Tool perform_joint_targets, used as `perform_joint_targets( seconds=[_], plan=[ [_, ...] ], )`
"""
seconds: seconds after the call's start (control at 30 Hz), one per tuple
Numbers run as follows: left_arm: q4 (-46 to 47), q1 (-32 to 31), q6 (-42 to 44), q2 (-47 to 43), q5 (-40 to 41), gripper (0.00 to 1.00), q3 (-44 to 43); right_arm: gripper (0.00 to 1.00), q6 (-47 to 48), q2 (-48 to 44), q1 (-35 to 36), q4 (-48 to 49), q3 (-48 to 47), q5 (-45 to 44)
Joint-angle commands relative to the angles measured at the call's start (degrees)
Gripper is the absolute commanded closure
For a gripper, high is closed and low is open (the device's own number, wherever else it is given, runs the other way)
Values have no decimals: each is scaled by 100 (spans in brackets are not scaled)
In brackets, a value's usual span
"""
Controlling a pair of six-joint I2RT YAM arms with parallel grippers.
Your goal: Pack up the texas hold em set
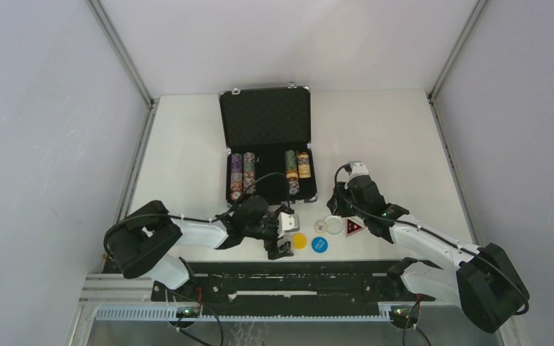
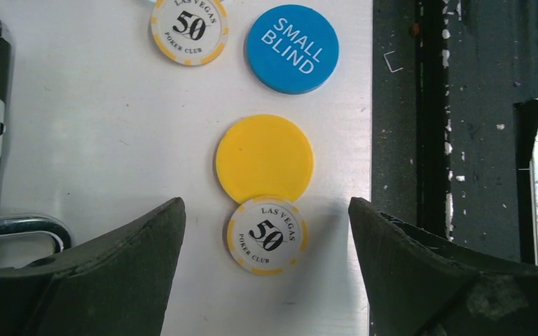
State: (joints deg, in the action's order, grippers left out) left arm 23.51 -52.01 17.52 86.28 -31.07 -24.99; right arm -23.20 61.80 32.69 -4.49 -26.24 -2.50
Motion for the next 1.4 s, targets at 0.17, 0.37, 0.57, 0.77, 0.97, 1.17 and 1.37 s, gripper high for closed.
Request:
perform_joint_targets(
  seconds=[0.17,0.37,0.57,0.77,0.97,1.17,1.37],
  plan=[
    [-688,-77,-97,133,566,4,-144,57,87,-65,-30,215,-13,29],
    [-1333,-73,23,148,604,4,-276,57,73,21,-34,270,-13,74],
    [-1762,-73,225,28,527,4,-291,57,66,69,-34,336,-13,116],
    [-1727,-77,253,75,473,4,-222,57,59,22,-39,275,-13,99],
    [-1850,-103,200,448,574,5,-382,57,52,30,-33,273,-11,95],
    [-1973,-135,149,397,454,6,-375,58,61,44,-30,265,-14,83],
    [-1931,-134,190,312,446,4,-351,58,44,64,-34,291,-13,91]
  ],
)
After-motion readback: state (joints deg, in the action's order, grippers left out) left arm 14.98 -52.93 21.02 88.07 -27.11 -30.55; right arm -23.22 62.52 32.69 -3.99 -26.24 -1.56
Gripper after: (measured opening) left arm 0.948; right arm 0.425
